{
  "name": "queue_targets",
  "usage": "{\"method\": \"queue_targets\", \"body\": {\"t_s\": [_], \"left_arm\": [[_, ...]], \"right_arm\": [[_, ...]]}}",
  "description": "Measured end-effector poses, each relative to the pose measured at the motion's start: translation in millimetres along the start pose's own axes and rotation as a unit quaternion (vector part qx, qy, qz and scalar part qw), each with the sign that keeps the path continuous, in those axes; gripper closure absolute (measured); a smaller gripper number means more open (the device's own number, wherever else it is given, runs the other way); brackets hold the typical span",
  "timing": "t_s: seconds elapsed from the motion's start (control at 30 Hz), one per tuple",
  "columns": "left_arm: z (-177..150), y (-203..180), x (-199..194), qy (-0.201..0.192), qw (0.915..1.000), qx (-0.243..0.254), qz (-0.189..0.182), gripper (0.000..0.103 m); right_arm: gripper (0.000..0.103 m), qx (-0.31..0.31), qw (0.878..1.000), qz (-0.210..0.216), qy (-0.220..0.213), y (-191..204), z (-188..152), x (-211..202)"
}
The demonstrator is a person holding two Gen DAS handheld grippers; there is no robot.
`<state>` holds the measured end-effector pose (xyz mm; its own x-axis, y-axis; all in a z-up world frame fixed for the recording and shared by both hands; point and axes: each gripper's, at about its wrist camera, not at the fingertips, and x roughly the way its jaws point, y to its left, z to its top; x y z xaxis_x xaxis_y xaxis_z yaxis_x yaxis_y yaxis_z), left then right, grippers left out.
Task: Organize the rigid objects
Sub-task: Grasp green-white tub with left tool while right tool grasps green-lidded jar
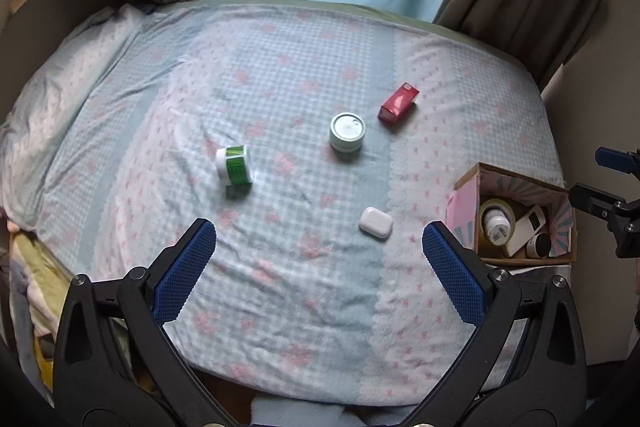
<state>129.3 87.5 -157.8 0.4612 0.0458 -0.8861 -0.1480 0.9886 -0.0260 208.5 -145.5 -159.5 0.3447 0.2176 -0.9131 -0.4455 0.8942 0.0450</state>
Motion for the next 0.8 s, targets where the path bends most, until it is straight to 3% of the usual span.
{"method": "queue_targets", "body": {"t_s": [0.27,0.47,0.8], "left_arm": [[26,79,27,0.016,0.9998,-0.001,0.007,0.0],[48,136,69,0.045,0.999,-0.002,0.0,0.0],[65,164,186,0.103,0.9909,0.076,-0.043,0.0]], "right_arm": [[0.0,0.045,0.999,0.021,0.007,55,48,40],[0.0,0.081,0.996,0.029,0.001,81,85,78],[0.0,0.152,0.988,0.012,0.022,93,111,179]]}}
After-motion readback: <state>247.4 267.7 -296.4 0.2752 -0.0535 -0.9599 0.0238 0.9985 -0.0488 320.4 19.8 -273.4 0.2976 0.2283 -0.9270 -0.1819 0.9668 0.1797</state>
